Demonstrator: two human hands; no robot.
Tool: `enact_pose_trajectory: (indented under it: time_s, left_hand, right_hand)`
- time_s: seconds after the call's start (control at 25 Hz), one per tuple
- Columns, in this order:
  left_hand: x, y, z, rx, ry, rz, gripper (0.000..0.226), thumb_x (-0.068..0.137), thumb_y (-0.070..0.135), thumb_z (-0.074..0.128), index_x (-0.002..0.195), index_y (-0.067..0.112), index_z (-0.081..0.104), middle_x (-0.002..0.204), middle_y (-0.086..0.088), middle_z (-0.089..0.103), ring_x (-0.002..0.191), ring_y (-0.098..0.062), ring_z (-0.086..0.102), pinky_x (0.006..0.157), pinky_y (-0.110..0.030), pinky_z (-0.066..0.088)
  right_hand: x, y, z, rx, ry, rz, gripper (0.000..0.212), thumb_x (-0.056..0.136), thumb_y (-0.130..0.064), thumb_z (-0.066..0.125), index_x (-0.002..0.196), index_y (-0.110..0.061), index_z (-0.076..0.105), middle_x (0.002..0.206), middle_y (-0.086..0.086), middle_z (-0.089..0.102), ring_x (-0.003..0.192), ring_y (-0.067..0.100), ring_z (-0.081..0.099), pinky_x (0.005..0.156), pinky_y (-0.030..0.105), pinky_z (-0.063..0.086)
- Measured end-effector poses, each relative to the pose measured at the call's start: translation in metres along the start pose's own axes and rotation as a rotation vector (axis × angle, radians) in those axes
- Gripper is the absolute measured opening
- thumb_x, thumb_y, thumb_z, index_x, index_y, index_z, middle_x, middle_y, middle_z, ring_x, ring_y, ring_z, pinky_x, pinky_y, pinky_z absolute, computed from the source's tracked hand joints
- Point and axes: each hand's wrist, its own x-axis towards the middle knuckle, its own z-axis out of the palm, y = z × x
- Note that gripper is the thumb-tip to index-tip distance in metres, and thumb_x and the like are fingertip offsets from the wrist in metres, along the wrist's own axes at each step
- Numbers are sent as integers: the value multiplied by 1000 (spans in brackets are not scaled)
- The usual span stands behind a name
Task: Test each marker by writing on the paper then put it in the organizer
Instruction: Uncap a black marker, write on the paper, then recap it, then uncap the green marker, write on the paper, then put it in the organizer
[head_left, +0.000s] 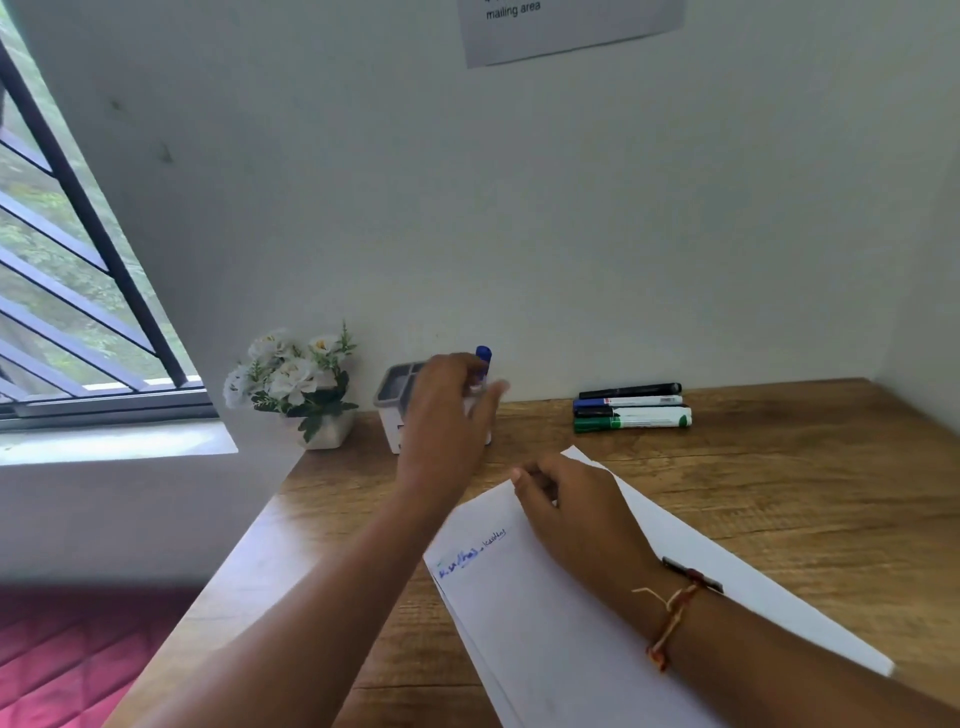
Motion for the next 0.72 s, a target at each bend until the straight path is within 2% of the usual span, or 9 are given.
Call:
enact_pose_trajectory:
  time_s: [0.12,0.2,0.28,0.36,0.56,0.72]
  left_hand:
    - [-10,14,34,1,-370,54,16,96,25,63,109,19,72,101,3,69,84,-3,59,82,-22,50]
    - [-2,11,57,20,-502,47,24,98,21,60,117,14,73,113,-5,72,96,-11,63,89,-24,47]
    - [8,6,72,37,-584,6,30,97,22,60,126,15,69,124,-7,70,111,-18,63,92,-23,43]
    - [16,1,85,98,-659,20,35,97,24,60,131,17,66,130,-8,67,117,-21,62,94,-25,42]
    - [30,4,106,212,-734,94,37,97,25,61,132,13,65,127,-12,64,115,-26,60,96,-32,46]
    - [37,2,117,352,-786,208,31,96,25,59,119,9,71,115,-16,59,102,-29,59,82,-30,42]
  right_hand:
    - [2,6,-3,111,93,81,15,102,-21,49,97,-19,64,91,2,71,75,7,60,56,8,36]
    - [3,9,-5,173,144,145,12,99,-15,50,95,-18,61,90,2,68,77,16,64,59,17,44]
    - [5,10,-5,251,166,195,11,97,-13,50,99,-19,59,97,1,67,86,23,68,70,29,52]
    - [6,10,-5,274,162,207,12,96,-11,50,99,-19,57,92,1,66,87,25,69,73,32,53]
    - [6,10,-5,281,154,200,13,98,-9,48,101,-20,55,89,4,65,86,24,68,69,29,50]
    - [6,10,-6,275,165,195,13,98,-8,47,102,-19,55,87,4,64,84,23,68,64,24,47]
